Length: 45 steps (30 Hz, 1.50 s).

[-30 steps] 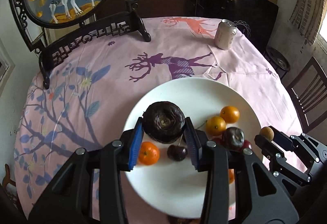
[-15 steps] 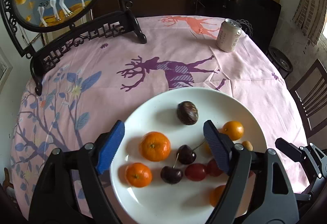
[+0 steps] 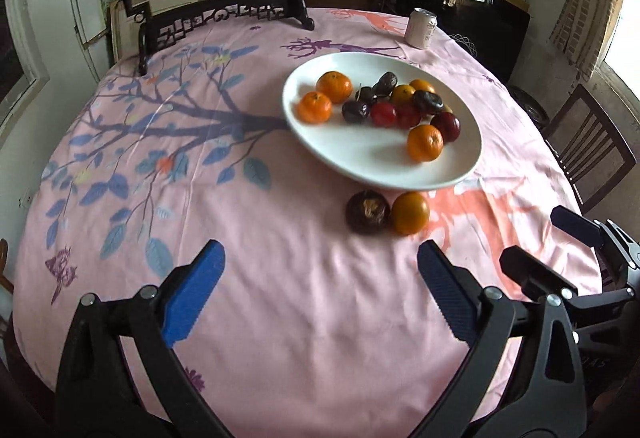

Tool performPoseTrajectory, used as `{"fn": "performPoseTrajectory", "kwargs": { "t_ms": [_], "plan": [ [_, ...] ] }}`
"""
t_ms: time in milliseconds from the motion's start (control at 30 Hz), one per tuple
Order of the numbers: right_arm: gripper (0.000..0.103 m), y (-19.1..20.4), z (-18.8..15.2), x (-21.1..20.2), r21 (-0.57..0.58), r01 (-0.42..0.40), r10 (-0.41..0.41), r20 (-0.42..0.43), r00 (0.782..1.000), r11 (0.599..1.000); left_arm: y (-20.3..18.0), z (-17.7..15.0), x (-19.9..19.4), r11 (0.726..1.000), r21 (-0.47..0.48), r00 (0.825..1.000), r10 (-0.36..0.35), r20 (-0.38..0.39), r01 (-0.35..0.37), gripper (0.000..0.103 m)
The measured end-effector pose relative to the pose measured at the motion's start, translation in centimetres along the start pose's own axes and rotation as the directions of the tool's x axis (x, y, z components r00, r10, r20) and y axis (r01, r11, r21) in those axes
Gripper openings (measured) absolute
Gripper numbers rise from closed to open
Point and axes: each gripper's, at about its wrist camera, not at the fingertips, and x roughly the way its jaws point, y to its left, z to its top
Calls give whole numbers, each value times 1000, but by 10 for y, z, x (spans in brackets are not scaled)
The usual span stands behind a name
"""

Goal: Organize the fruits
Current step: 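Carry the tan fruit and dark fruit onto the white plate and release both, then grasp an orange tomato with the right tool while the left tool grasps a dark brown fruit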

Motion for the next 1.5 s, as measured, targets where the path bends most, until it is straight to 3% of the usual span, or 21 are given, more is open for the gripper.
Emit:
{"fn": "performPoseTrajectory", "kwargs": {
  "t_ms": [200, 433, 500, 633, 700, 767, 933, 1133, 1367, 1500],
  "plan": [
    [98, 22, -14, 6, -28, 15, -16, -34, 999, 1000, 21, -21, -16, 999, -52, 1000, 11, 11, -10, 99],
    [97, 33, -8, 42, -43, 4, -6, -27, 1000, 999, 32, -32, -23, 997, -76, 1000, 18, 8, -18, 99],
    [81, 34, -1, 57, -45, -8, 5, -49, 999, 999, 36, -34, -25, 996, -83, 1000, 19, 9, -18, 99],
    [64, 38, 9, 90, -63, 5, -11, -108, 994, 998, 40, -37, -27, 995, -93, 1000, 21, 10, -20, 99],
    [44, 39, 11, 105, -66, 11, -20, -140, 990, 998, 42, -37, -27, 995, -97, 1000, 20, 8, -19, 99],
    [36, 39, 12, 111, -69, 10, -20, -135, 991, 998, 42, -36, -25, 995, -98, 1000, 27, 8, -26, 99],
    [35, 35, 4, 85, -60, -19, 12, -121, 993, 998, 32, -29, -11, 997, -70, 1000, 25, -7, -25, 99],
    [35, 6, -23, 40, -24, 46, -48, -85, 995, 999, -3, -8, 37, 1000, -5, 998, -8, -64, 8, 99],
    [35, -27, -33, 8, 52, 24, -22, -42, 999, 998, -32, 23, 91, 999, 35, 996, 29, -83, -26, 98],
    [36, -35, -31, 1, 75, 11, -9, -20, 1000, 997, -40, 28, 104, 998, 50, 995, 40, -94, -36, 89]
  ]
}}
